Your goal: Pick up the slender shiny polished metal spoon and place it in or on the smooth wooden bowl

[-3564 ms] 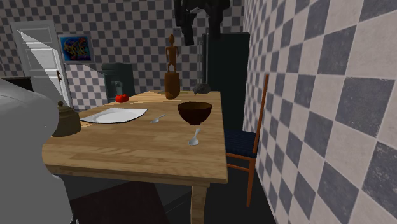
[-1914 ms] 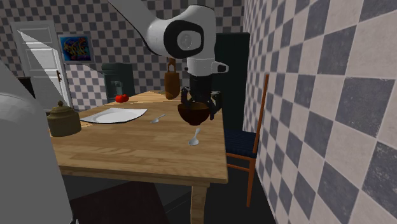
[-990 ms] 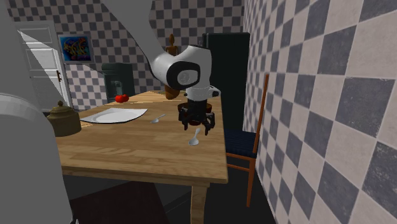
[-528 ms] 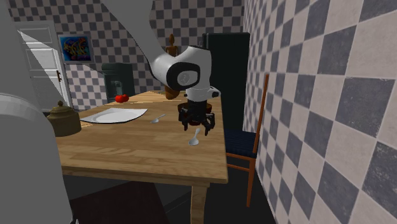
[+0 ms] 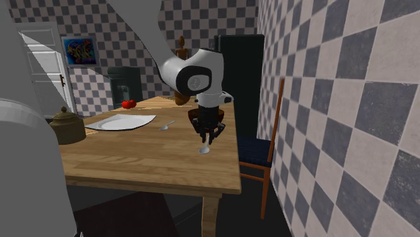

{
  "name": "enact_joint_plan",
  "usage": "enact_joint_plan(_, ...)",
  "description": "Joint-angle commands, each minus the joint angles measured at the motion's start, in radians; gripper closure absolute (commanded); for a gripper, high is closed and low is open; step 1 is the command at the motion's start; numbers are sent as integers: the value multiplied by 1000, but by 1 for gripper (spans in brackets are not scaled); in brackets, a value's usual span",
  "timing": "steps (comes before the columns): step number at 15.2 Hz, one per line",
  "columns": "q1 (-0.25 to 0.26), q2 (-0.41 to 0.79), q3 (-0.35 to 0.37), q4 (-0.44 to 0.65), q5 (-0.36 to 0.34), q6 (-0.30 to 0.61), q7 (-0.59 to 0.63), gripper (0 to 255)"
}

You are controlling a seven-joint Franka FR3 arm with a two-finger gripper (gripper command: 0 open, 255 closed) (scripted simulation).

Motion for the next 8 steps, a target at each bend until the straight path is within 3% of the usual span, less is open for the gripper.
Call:
enact_joint_plan(1, 0, 0, 0, 0, 0, 0, 0, 255)
enact_joint_plan(8, -8, -65, -2, 21, -38, -84, 39, 255)
